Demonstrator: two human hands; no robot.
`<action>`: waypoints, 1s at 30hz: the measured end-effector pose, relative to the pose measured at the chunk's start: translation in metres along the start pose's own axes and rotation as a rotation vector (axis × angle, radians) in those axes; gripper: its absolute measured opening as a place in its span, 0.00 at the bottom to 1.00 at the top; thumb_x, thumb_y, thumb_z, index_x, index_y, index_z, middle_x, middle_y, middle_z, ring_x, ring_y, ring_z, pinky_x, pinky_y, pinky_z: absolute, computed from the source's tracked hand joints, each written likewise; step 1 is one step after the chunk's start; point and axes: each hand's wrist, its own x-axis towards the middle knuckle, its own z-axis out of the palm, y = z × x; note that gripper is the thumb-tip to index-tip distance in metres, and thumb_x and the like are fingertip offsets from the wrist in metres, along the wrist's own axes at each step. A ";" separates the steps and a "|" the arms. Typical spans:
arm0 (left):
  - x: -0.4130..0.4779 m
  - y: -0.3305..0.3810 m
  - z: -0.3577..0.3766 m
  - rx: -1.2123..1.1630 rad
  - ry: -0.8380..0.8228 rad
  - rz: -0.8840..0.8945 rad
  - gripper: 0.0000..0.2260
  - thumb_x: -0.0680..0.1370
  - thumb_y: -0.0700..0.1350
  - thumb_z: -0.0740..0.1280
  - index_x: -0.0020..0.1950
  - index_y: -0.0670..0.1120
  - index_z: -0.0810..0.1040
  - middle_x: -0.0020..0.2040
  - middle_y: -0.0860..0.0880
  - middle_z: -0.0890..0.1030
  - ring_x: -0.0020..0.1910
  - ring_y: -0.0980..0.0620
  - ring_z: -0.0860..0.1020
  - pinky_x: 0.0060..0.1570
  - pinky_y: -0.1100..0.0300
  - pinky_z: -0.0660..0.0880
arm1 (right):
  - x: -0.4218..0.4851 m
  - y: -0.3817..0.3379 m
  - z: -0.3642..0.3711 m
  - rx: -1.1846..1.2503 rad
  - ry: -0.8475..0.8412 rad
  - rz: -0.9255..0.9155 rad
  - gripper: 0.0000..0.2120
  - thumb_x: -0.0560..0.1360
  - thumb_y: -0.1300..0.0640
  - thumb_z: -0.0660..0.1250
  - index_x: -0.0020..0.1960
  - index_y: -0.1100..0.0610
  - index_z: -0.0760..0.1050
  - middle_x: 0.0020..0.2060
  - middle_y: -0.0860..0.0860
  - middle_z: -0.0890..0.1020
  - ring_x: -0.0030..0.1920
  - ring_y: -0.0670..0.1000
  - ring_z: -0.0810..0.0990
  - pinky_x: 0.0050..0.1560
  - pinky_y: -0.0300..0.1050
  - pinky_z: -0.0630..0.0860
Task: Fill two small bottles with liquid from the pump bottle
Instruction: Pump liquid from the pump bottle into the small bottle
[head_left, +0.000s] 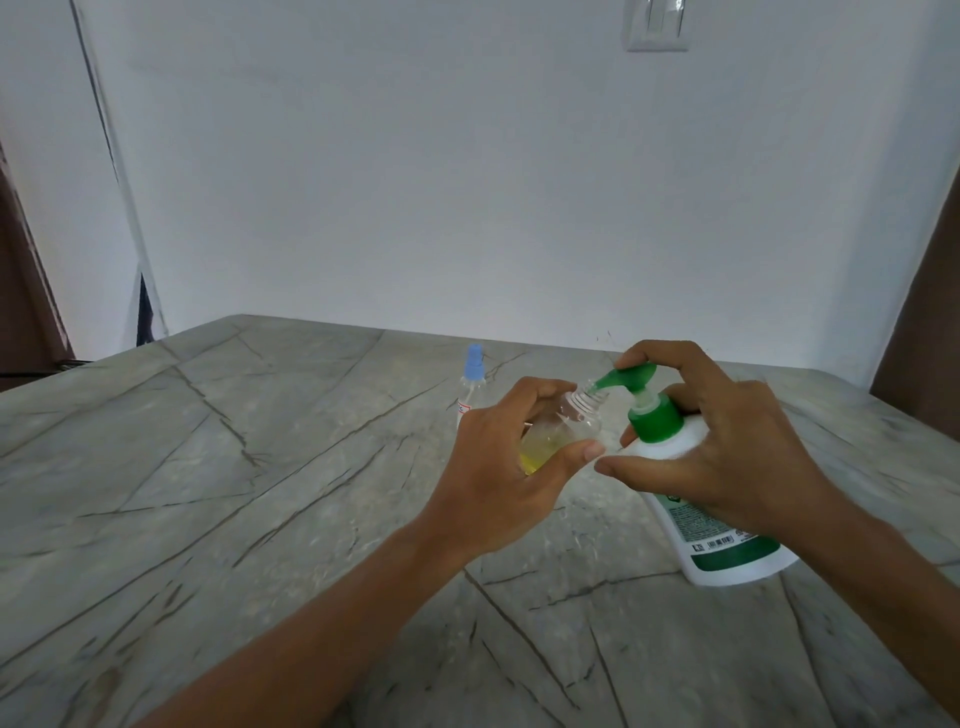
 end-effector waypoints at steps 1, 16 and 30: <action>0.000 0.000 0.000 0.001 0.001 -0.002 0.21 0.73 0.51 0.73 0.62 0.46 0.75 0.57 0.54 0.82 0.53 0.62 0.80 0.50 0.70 0.77 | 0.000 0.001 0.000 0.006 -0.007 0.008 0.36 0.60 0.43 0.79 0.61 0.35 0.62 0.39 0.32 0.79 0.40 0.34 0.81 0.35 0.21 0.71; -0.001 0.000 0.001 -0.016 0.005 0.017 0.21 0.72 0.51 0.73 0.62 0.45 0.76 0.55 0.55 0.82 0.52 0.63 0.79 0.50 0.69 0.76 | 0.001 0.000 -0.001 -0.020 0.039 -0.017 0.31 0.60 0.44 0.80 0.57 0.40 0.67 0.38 0.31 0.79 0.37 0.33 0.81 0.35 0.21 0.71; 0.000 0.001 0.001 -0.028 0.013 0.009 0.20 0.73 0.51 0.72 0.62 0.46 0.75 0.54 0.57 0.81 0.51 0.63 0.80 0.49 0.69 0.77 | -0.002 0.005 0.001 0.005 0.000 -0.001 0.37 0.61 0.43 0.78 0.63 0.39 0.62 0.39 0.36 0.81 0.40 0.36 0.81 0.37 0.23 0.73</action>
